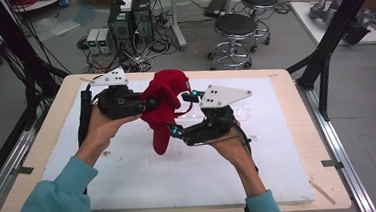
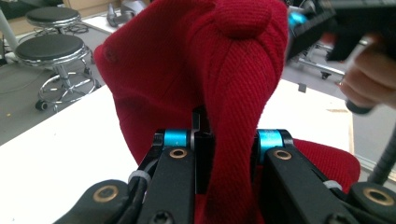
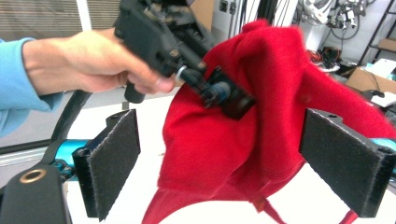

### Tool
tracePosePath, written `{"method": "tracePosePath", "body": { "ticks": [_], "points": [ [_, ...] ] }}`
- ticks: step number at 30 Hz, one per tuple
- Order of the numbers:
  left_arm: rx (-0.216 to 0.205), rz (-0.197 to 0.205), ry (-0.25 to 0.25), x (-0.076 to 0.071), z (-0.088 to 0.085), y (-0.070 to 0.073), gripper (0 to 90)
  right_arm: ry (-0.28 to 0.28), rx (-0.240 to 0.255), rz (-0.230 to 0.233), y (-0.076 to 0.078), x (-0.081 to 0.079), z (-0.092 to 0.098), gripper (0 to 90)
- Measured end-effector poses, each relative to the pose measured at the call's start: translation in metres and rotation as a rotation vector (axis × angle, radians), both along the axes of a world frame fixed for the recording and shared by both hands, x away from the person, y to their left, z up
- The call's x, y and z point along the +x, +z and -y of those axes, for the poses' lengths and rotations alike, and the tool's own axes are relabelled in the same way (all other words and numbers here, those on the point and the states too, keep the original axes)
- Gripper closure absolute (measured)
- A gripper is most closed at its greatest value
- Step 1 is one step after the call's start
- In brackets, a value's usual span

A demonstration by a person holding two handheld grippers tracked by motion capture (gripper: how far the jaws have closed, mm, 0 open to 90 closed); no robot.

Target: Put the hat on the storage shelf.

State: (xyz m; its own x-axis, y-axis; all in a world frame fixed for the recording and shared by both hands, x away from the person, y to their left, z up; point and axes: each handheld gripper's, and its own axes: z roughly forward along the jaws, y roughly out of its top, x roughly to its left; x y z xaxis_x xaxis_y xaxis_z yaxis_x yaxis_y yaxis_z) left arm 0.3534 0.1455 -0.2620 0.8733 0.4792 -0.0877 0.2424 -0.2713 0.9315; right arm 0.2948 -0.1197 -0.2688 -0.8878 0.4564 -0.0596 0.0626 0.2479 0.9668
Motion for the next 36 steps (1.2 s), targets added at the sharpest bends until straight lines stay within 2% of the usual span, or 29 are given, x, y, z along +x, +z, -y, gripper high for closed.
{"method": "tracePosePath", "body": {
  "ticks": [6,8,11,13,16,20,28,32,36],
  "points": [
    [0.001,0.002,0.03,0.002,0.001,0.001,81.8,-0.024,-0.017,-0.01,-0.009,-0.006,-0.003,11.6],
    [-0.004,0.008,0.054,0.003,0.002,0.004,81.9,-0.04,-0.033,-0.031,-0.016,-0.009,-0.003,11.6],
    [-0.016,0.011,0.063,0.004,0.003,0.005,82.0,-0.06,-0.044,-0.042,-0.021,-0.011,-0.003,11.6],
    [-0.02,0.016,0.06,0.004,0.006,0.008,82.0,-0.071,-0.044,-0.061,-0.024,-0.012,-0.003,11.8],
    [-0.022,0.016,0.051,0.004,0.01,0.011,82.0,-0.096,-0.048,-0.058,-0.029,-0.013,-0.003,12.5],
    [-0.02,0.013,0.044,0.006,0.015,0.013,82.0,-0.109,-0.055,-0.076,-0.035,-0.015,-0.003,15.4],
    [-0.022,0.025,0.062,0.006,0.025,0.014,82.0,-0.141,-0.052,-0.113,-0.042,-0.015,-0.001,26.7],
    [-0.029,0.024,0.069,0.006,0.029,0.013,82.1,-0.138,-0.038,-0.143,-0.044,-0.015,-0.002,35.1],
    [-0.03,0.025,0.065,0.005,0.033,0.012,82.1,-0.152,-0.032,-0.152,-0.047,-0.015,-0.001,42.8]
  ]
}}
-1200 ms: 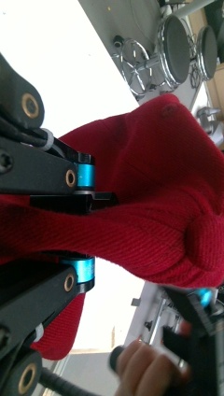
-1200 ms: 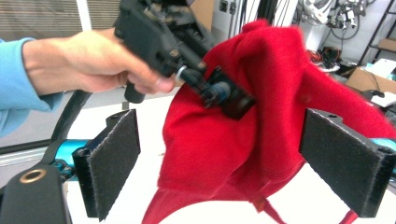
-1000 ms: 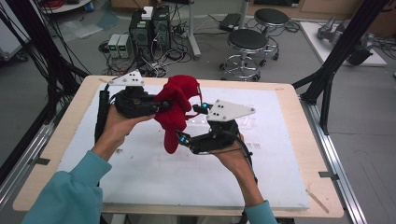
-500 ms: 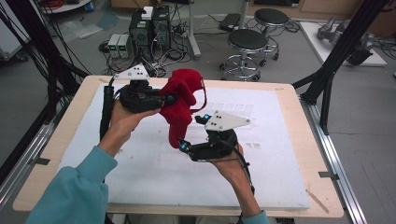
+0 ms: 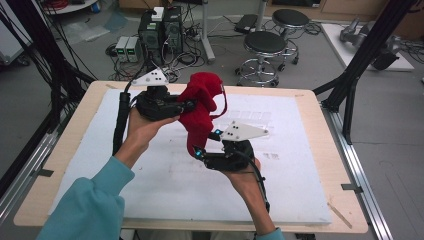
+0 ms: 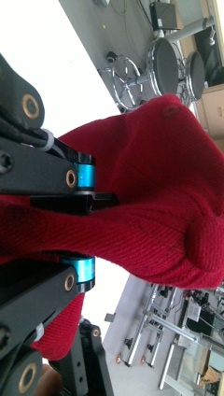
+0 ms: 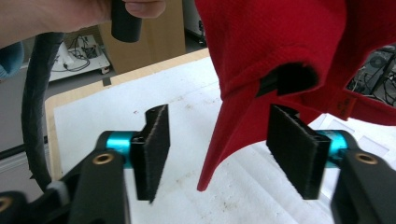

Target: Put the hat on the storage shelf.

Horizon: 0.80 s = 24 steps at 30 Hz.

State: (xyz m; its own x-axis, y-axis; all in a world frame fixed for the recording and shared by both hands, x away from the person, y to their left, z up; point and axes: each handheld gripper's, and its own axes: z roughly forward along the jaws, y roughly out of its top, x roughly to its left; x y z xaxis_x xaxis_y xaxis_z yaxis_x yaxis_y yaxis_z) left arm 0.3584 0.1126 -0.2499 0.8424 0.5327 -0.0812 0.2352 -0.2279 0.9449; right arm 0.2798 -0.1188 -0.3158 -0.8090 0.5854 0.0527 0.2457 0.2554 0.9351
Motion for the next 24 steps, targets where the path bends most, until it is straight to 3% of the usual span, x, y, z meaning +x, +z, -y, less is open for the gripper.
{"method": "tracePosePath", "body": {
  "ticks": [7,9,12,18,24],
  "points": [
    [0.004,0.002,-0.006,0.0,0.004,-0.001,82.1,-0.031,-0.005,-0.02,-0.006,0.003,0.002,59.9],
    [0.013,0.01,-0.005,-0.001,0.005,-0.002,82.1,-0.031,0.002,-0.027,-0.007,0.004,0.003,71.2],
    [0.004,0.01,-0.002,-0.001,0.005,-0.003,82.1,-0.025,-0.01,-0.029,-0.008,0.004,0.002,80.6],
    [-0.002,0.002,0.001,0.001,0.002,-0.01,82.1,-0.026,-0.002,-0.07,-0.011,0.009,0.005,84.7],
    [0.001,0.012,0.005,0.001,0.0,-0.01,81.7,-0.033,0.01,-0.073,-0.011,0.011,0.004,85.5]
  ]
}}
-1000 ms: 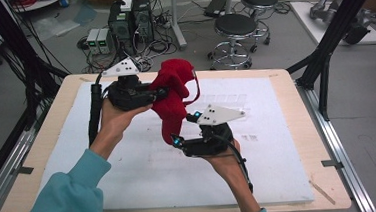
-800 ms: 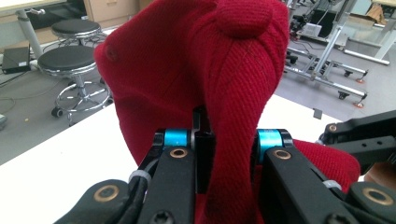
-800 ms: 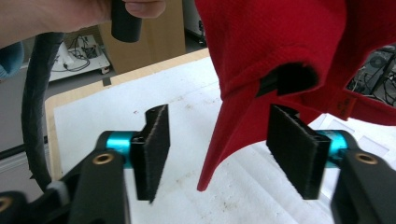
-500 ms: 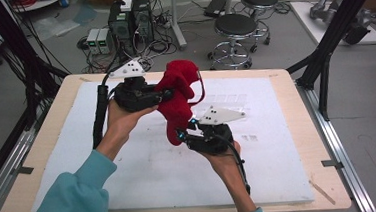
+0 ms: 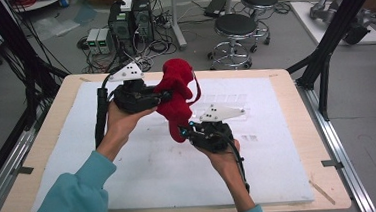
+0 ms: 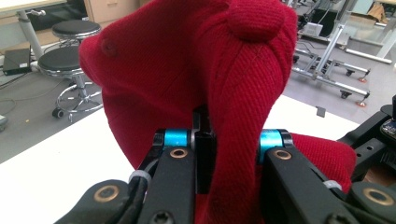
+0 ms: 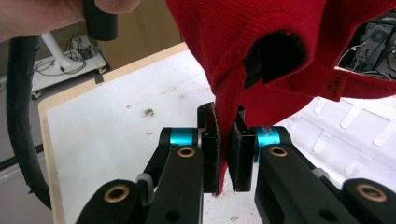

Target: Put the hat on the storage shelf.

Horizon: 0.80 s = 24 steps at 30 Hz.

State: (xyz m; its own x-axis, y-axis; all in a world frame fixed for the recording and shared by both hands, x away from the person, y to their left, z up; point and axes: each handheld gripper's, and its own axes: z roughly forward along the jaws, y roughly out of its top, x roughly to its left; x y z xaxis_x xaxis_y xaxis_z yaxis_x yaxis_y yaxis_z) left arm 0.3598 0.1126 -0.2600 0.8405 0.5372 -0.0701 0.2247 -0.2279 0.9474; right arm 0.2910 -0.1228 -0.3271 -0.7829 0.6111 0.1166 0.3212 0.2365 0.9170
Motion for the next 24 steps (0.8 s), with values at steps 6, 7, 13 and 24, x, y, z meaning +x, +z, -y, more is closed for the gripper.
{"method": "tracePosePath", "body": {
  "ticks": [6,7,13,24],
  "points": [
    [-0.013,0.007,-0.004,0.001,-0.004,0.001,70.7,-0.006,0.011,0.003,0.001,0.0,0.0,85.7],
    [-0.017,0.008,-0.002,0.001,-0.004,0.001,66.0,-0.009,0.008,0.006,0.001,0.0,0.001,85.7],
    [-0.016,-0.011,0.044,0.003,-0.012,0.0,29.0,-0.022,0.005,0.014,0.001,0.002,0.005,85.9],
    [-0.038,0.003,0.024,0.005,-0.036,-0.001,13.9,-0.057,0.038,0.023,0.003,0.008,0.015,85.8]
  ]
}}
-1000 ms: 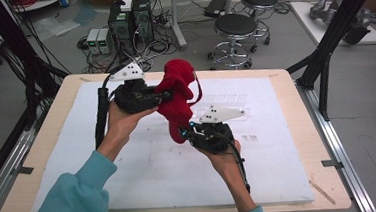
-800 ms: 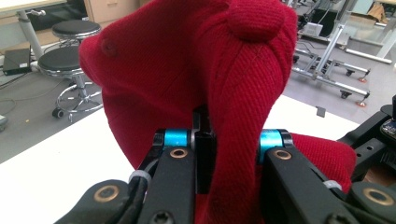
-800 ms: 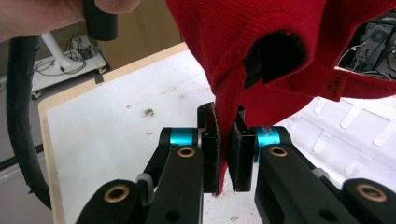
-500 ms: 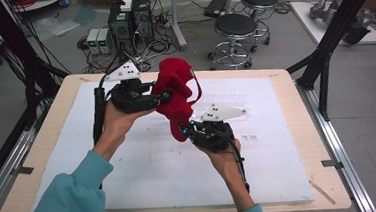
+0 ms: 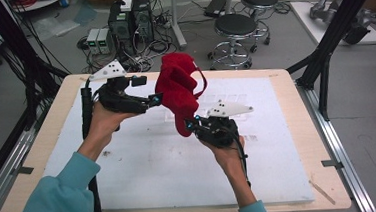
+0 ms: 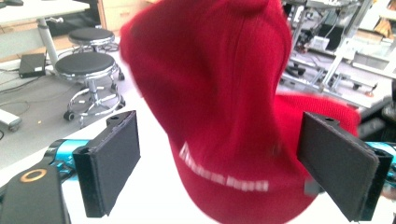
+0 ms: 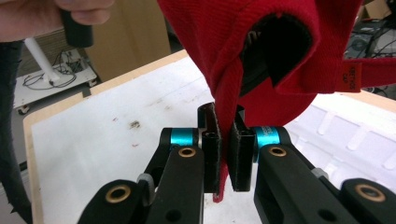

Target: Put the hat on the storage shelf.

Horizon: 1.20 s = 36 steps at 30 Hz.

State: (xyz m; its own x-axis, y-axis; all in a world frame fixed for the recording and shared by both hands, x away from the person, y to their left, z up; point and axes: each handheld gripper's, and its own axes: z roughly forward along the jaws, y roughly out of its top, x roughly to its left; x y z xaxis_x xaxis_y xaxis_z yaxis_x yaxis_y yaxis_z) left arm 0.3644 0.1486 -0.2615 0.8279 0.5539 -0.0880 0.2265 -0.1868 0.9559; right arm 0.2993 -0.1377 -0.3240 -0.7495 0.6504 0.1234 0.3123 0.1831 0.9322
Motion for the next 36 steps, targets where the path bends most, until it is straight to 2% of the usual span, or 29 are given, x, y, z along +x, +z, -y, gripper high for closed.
{"method": "tracePosePath", "body": {
  "ticks": [3,8,10,14,17,18,22,23,25,26,28,30,32,34,36],
  "points": [
    [-0.001,0.009,0.0,-0.002,-0.005,-0.002,13.9,-0.015,-0.007,0.007,0.001,0.002,0.003,85.8],
    [0.026,0.011,-0.006,-0.005,-0.019,-0.013,13.9,-0.055,0.012,0.026,0.004,0.013,0.015,85.8],
    [0.034,0.017,0.002,-0.007,-0.032,-0.021,13.9,-0.068,0.014,0.03,0.005,0.016,0.018,85.7],
    [0.031,0.019,0.014,-0.011,-0.045,-0.031,13.9,-0.104,0.015,0.039,0.007,0.022,0.024,85.8],
    [0.036,0.026,0.026,-0.017,-0.064,-0.046,13.9,-0.119,0.012,0.064,0.007,0.028,0.028,85.8],
    [0.036,0.026,0.026,-0.017,-0.064,-0.046,13.9,-0.119,0.012,0.064,0.007,0.028,0.028,85.8],
    [0.018,0.041,0.05,-0.031,-0.085,-0.065,13.9,-0.138,0.005,0.075,0.003,0.039,0.031,85.7],
    [0.018,0.041,0.05,-0.031,-0.085,-0.065,13.9,-0.142,0.007,0.076,0.002,0.041,0.032,85.7],
    [0.018,0.055,0.059,-0.039,-0.096,-0.076,14.0,-0.149,0.013,0.08,0.0,0.045,0.033,85.7],
    [0.018,0.055,0.059,-0.039,-0.096,-0.076,14.0,-0.152,0.013,0.079,-0.001,0.047,0.033,85.7],
    [0.012,0.054,0.073,-0.044,-0.107,-0.089,14.0,-0.156,0.006,0.081,-0.004,0.051,0.032,85.7],
    [0.007,0.053,0.081,-0.046,-0.11,-0.093,14.0,-0.155,0.004,0.082,-0.005,0.054,0.032,85.7],
    [0.006,0.051,0.098,-0.052,-0.12,-0.104,14.0,-0.16,-0.005,0.085,-0.01,0.061,0.031,85.7],
    [-0.004,0.041,0.106,-0.056,-0.125,-0.109,14.0,-0.16,0.004,0.079,-0.013,0.065,0.032,85.7],
    [-0.034,0.028,0.108,-0.062,-0.13,-0.117,14.0,-0.161,0.001,0.08,-0.016,0.069,0.033,85.7]
  ]
}}
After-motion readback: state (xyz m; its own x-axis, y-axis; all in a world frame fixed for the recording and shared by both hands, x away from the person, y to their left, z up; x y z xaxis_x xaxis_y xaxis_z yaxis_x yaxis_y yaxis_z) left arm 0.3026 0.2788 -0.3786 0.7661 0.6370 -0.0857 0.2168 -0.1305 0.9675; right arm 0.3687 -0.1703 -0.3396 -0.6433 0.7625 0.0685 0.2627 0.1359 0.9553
